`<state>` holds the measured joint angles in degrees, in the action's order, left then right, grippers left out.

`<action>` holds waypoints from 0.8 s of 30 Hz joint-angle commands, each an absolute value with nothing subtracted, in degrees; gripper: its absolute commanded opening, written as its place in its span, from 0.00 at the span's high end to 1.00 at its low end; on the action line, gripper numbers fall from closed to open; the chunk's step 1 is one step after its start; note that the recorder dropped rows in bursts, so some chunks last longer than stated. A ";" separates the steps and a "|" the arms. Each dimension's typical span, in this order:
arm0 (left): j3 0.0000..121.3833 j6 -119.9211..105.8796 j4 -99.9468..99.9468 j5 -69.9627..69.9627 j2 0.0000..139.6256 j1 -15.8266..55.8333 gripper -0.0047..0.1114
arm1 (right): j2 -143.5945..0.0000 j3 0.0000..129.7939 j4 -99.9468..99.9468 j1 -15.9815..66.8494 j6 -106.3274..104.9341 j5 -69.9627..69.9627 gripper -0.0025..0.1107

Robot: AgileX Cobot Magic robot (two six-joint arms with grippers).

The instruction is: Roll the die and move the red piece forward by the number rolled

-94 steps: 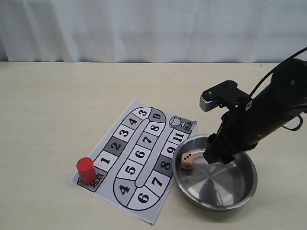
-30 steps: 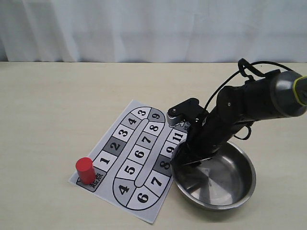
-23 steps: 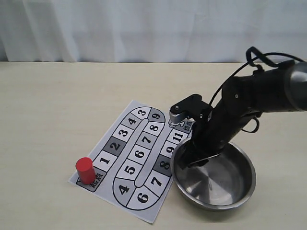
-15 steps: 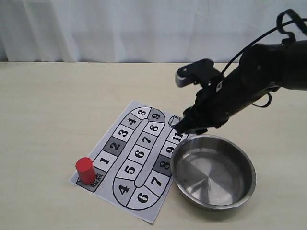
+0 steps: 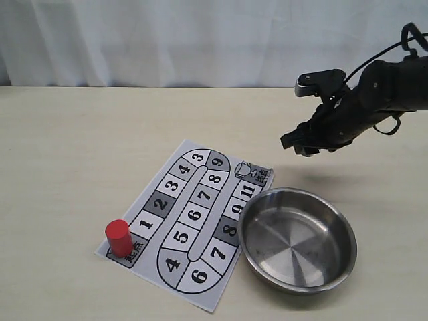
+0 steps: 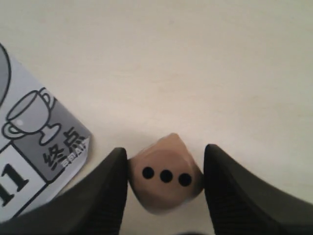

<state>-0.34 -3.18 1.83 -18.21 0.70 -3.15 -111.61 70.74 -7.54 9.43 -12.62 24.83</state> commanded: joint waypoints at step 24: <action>0.00 -3.19 1.75 -17.53 0.68 -2.68 0.96 | -113.21 72.00 -45.12 9.50 -49.42 30.02 0.24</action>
